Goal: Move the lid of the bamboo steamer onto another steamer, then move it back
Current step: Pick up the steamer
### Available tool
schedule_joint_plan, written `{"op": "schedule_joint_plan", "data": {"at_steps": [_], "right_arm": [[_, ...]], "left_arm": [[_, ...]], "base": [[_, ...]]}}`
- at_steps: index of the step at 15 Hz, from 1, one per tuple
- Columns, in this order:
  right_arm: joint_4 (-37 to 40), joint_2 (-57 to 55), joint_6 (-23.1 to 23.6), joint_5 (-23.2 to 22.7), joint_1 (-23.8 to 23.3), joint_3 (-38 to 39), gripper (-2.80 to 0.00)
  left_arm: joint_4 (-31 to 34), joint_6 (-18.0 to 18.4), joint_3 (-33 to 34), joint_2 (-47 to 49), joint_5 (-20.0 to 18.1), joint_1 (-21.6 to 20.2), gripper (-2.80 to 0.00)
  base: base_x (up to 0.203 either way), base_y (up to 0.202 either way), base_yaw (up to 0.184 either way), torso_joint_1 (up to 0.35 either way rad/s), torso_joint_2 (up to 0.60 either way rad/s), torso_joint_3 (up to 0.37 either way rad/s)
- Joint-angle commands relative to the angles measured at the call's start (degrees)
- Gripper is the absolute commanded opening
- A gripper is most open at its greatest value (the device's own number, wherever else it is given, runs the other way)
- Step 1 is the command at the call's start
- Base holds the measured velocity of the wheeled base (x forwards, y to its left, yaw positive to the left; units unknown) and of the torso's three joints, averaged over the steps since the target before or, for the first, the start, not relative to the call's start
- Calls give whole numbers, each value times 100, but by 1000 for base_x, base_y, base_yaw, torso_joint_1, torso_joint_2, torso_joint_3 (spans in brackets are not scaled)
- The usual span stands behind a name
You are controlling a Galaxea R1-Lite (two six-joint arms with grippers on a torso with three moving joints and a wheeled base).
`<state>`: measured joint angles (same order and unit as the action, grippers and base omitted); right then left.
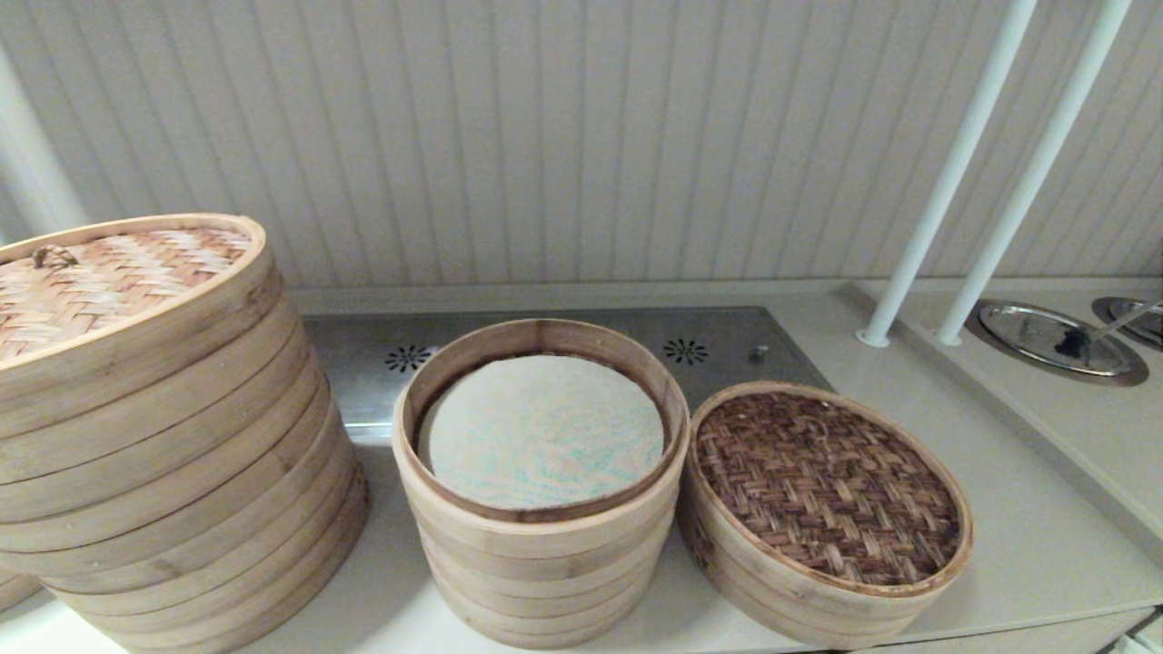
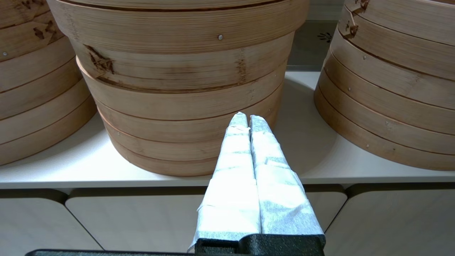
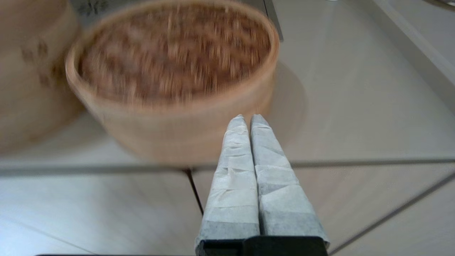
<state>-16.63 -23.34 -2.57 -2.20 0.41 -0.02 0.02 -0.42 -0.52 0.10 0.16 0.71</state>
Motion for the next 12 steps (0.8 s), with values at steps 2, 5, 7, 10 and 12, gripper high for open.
{"op": "schedule_joint_plan", "data": {"at_steps": [2, 5, 7, 10, 12], "right_arm": [[-1929, -2539, -155, -46, 144, -20, -280], [-3302, -4298, -141, -173, 311, -235, -280], [-3780, -5228, -122, -218, 574, -498, -280], [-4051, -6137, -96, -214, 1137, -1150, -280], [-4086, -6528, -2, -89, 1546, -1323, -280]], "left_arm": [[5, -10, 0, -1, -6, 0, -280], [-2, -2, 0, -1, -7, 0, -280], [-2, -2, 0, -1, 2, 0, -280], [-2, -2, 0, -1, 2, 0, -280], [-2, -5, 0, -1, 2, 0, -280]], "base": [[0, 0, 0, 0, 0, 0], [0, 0, 0, 0, 0, 0], [0, 0, 0, 0, 0, 0], [0, 0, 0, 0, 0, 0], [0, 0, 0, 0, 0, 0]]}}
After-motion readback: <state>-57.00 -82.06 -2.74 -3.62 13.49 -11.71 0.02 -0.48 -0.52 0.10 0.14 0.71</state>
